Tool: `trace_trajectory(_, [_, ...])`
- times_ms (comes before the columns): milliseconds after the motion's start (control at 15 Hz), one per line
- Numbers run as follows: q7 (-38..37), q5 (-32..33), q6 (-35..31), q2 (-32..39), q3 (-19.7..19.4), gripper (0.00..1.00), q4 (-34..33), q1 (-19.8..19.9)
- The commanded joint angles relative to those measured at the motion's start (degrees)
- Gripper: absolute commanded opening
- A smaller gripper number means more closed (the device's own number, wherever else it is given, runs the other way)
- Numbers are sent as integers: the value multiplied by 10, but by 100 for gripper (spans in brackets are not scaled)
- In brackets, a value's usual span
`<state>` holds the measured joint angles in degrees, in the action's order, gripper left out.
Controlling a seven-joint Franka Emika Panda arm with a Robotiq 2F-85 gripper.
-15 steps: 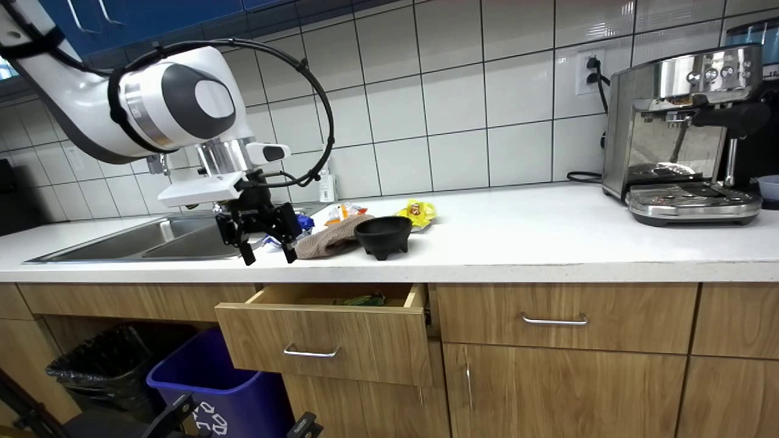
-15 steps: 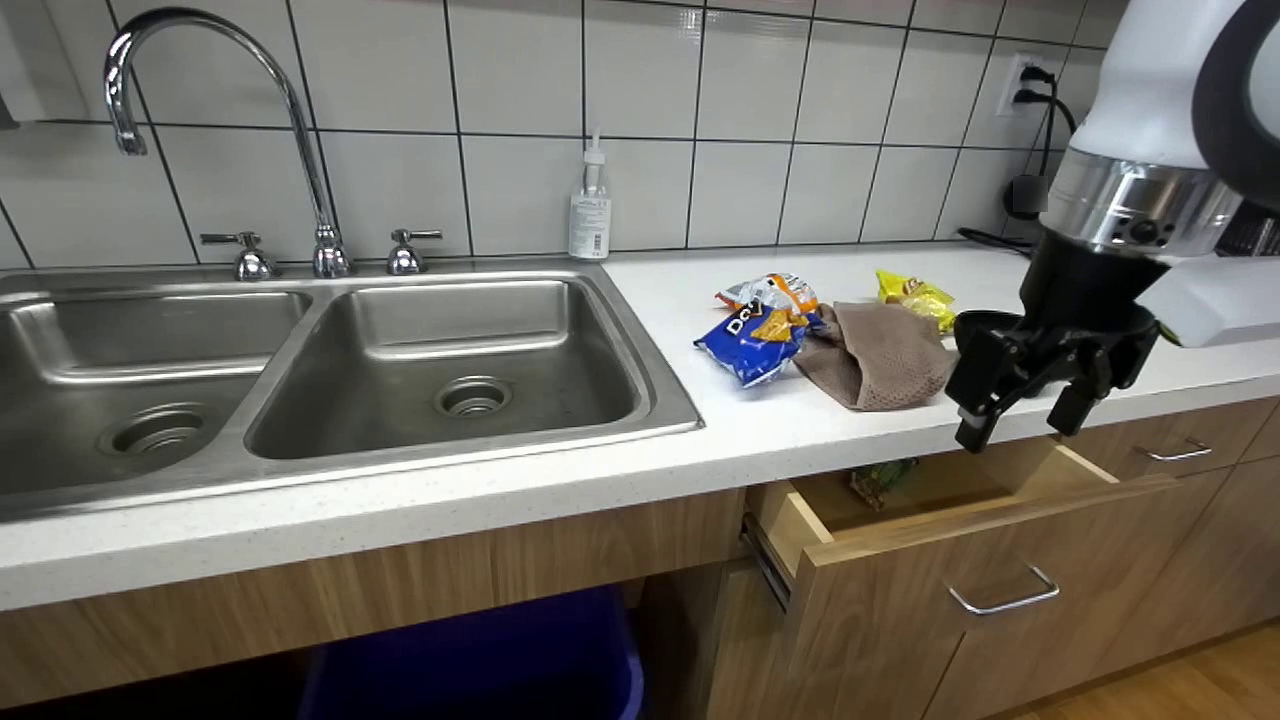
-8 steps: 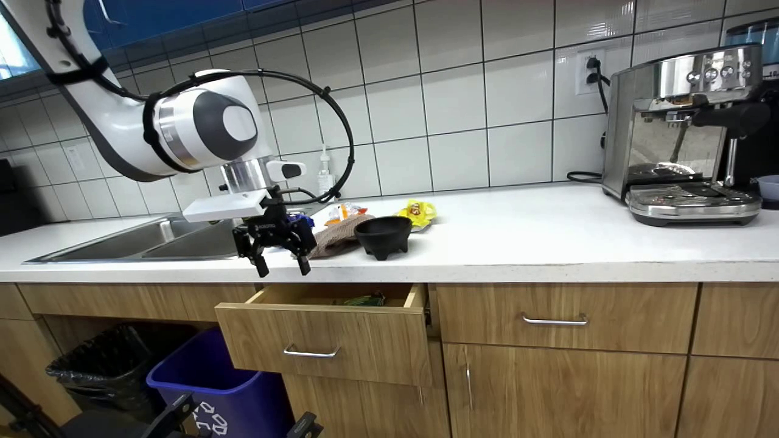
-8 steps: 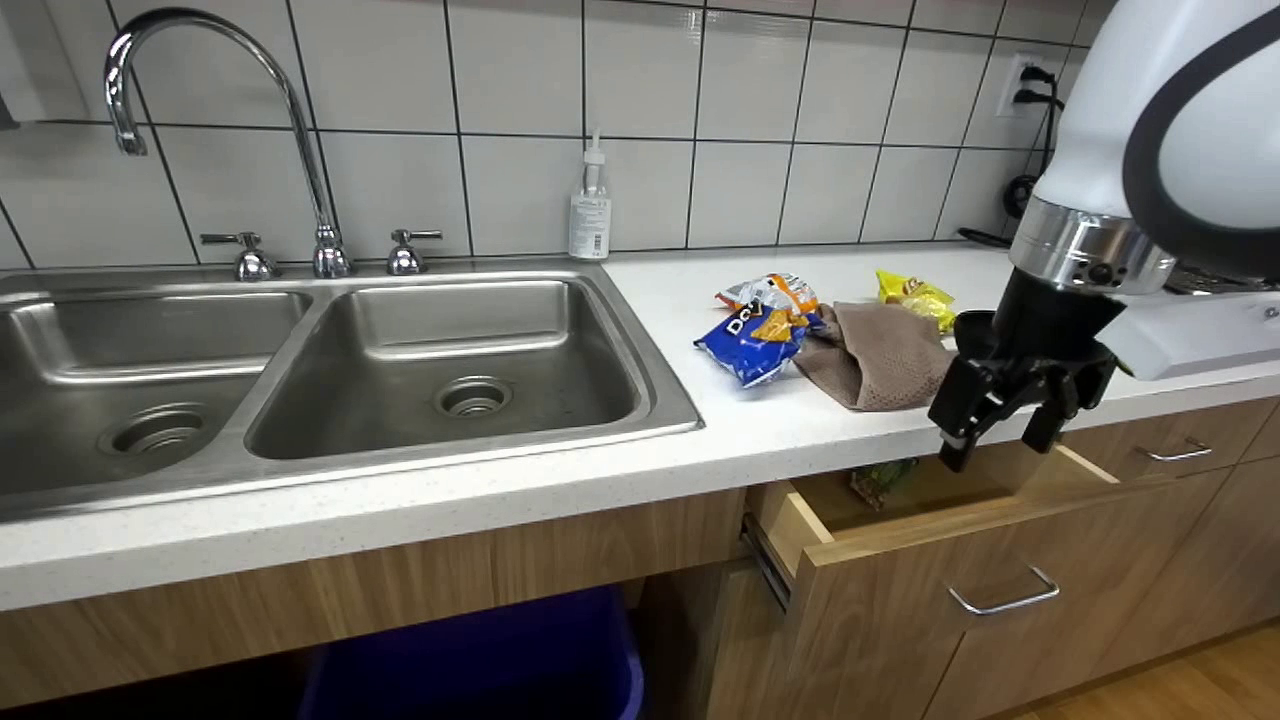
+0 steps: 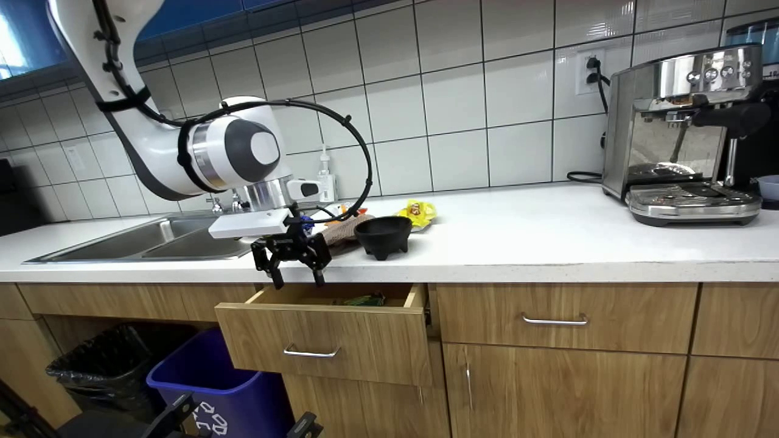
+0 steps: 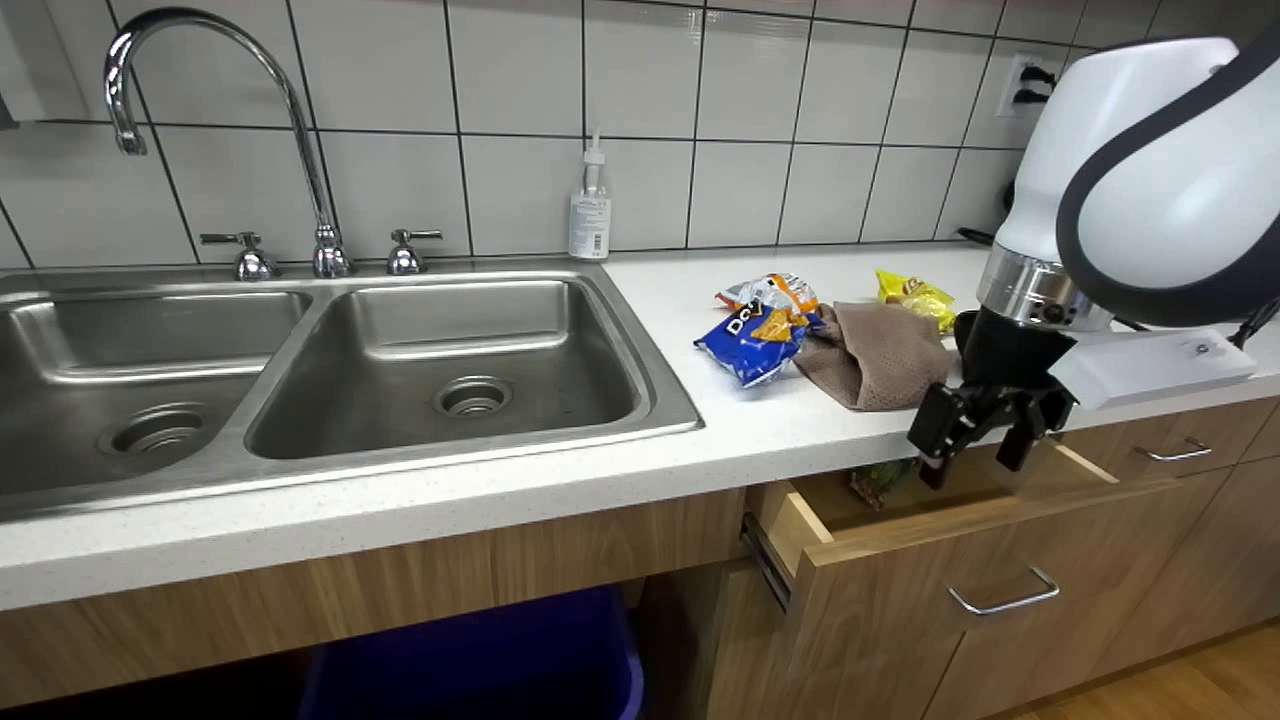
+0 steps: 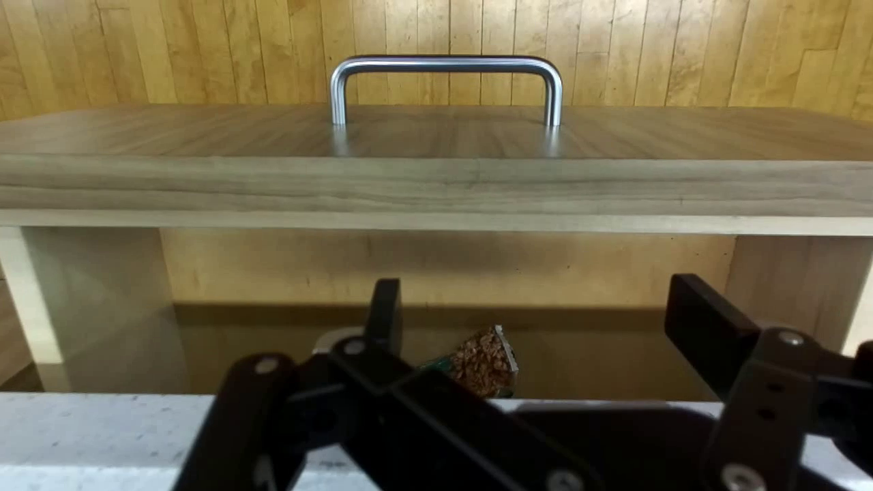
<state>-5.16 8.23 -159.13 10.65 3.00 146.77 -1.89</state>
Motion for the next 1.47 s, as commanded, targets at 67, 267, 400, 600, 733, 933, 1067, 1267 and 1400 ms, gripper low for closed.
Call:
trace_trajectory(67, [13,2,-3,45,-13,100,-35,-9])
trace_trajectory(267, [7,8,-2,63,-20,100,-43,-16])
trace_trajectory(400, [6,9,-3,70,-24,100,-45,-20])
trace_trajectory(600, [9,6,-3,78,-26,100,-46,-23])
trace_trajectory(733, [7,7,-4,80,-27,100,-43,-25])
trace_trajectory(933, [8,-1,0,77,-25,100,-36,-23])
trace_trajectory(1067, [6,-3,4,70,-24,100,-30,-23])
trace_trajectory(1267, [6,-6,9,63,-22,100,-20,-24])
trace_trajectory(1400, [6,-9,7,60,-20,100,-14,-23])
